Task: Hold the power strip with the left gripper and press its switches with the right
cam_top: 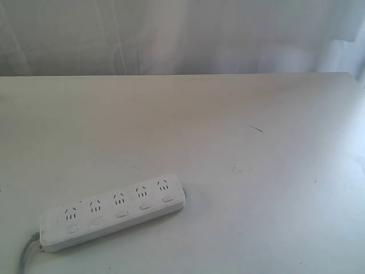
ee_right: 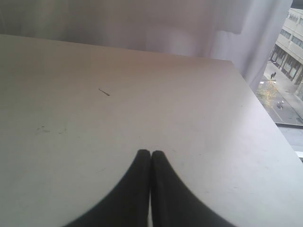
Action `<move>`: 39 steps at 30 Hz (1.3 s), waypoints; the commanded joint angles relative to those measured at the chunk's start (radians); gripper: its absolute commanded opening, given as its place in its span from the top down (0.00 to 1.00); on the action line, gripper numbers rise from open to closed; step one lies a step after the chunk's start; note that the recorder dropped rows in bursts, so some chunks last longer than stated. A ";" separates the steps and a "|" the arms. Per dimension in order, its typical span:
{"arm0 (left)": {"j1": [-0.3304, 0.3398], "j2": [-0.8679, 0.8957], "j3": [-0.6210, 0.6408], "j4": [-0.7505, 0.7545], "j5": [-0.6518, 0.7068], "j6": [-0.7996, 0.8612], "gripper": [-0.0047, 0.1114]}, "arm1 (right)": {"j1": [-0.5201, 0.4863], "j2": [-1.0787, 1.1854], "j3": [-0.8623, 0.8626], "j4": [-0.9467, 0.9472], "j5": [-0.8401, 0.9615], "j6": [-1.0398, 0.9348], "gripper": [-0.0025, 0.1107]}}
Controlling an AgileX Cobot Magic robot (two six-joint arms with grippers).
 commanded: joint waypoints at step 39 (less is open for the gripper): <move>-0.003 -0.193 0.286 0.006 0.318 0.130 0.96 | -0.005 -0.005 0.001 -0.001 -0.005 0.001 0.98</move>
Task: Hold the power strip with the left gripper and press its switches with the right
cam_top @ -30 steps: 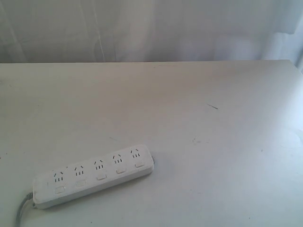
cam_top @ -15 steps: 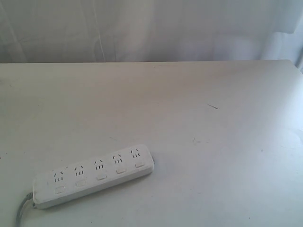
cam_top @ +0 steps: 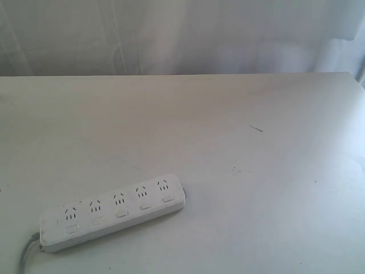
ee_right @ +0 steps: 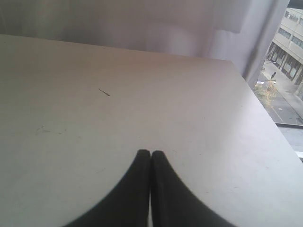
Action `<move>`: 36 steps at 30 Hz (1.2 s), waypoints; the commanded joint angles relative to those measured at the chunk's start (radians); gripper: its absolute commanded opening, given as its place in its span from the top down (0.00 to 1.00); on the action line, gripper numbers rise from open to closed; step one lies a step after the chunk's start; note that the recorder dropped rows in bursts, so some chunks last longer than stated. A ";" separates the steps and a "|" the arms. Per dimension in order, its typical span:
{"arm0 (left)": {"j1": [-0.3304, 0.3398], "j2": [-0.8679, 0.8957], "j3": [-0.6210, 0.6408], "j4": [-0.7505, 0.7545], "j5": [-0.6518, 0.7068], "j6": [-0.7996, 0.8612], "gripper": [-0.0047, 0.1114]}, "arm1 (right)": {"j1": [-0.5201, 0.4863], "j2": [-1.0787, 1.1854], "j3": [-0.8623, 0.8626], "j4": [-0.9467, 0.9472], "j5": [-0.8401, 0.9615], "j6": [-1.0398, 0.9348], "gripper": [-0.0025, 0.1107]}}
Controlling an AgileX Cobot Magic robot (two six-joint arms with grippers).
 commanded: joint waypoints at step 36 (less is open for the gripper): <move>-0.003 -0.007 0.073 0.002 -0.019 0.173 0.96 | -0.005 -0.005 0.001 -0.001 -0.005 0.001 0.98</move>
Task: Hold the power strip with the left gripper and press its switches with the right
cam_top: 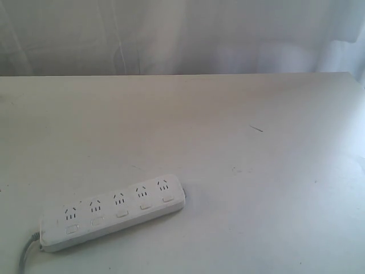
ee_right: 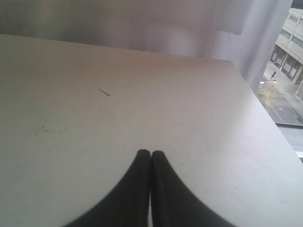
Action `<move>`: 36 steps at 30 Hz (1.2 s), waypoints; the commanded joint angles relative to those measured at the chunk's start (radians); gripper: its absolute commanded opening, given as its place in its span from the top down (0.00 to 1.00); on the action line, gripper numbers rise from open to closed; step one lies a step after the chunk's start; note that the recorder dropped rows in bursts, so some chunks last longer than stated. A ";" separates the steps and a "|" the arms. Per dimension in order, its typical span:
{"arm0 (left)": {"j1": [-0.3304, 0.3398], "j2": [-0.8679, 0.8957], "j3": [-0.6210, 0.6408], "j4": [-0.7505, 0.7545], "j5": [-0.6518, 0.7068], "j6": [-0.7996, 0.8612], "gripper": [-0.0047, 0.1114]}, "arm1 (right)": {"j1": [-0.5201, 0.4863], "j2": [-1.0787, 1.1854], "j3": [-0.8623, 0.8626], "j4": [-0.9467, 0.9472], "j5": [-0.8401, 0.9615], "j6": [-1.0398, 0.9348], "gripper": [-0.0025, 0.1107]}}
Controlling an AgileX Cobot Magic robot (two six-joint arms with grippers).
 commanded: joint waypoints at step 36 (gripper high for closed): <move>-0.003 -0.043 0.088 0.093 0.356 -0.162 0.96 | -0.005 -0.005 0.001 -0.001 -0.005 0.001 0.98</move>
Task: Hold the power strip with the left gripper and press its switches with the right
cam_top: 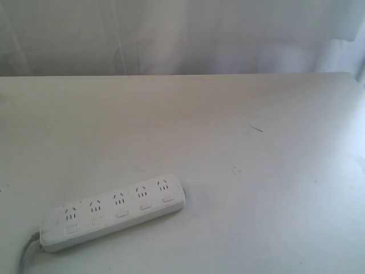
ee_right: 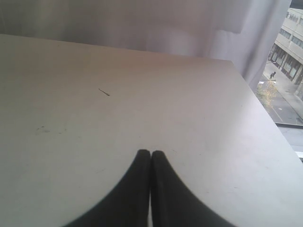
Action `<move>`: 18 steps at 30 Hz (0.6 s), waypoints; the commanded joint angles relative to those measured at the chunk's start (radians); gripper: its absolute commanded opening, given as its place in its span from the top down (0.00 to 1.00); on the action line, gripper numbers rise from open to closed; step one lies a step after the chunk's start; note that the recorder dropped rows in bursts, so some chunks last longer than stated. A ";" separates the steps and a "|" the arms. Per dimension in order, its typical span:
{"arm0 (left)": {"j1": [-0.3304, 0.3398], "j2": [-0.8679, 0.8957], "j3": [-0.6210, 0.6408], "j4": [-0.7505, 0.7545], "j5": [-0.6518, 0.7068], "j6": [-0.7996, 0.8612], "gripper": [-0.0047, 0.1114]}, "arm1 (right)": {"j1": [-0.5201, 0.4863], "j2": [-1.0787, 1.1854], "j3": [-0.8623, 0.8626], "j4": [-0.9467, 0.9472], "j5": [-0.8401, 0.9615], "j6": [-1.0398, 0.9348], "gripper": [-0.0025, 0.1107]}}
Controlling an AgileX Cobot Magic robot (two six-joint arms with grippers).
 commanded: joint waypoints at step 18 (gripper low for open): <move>-0.003 0.005 0.004 0.025 -0.150 -0.044 0.96 | -0.005 -0.005 0.001 -0.001 -0.005 0.001 0.98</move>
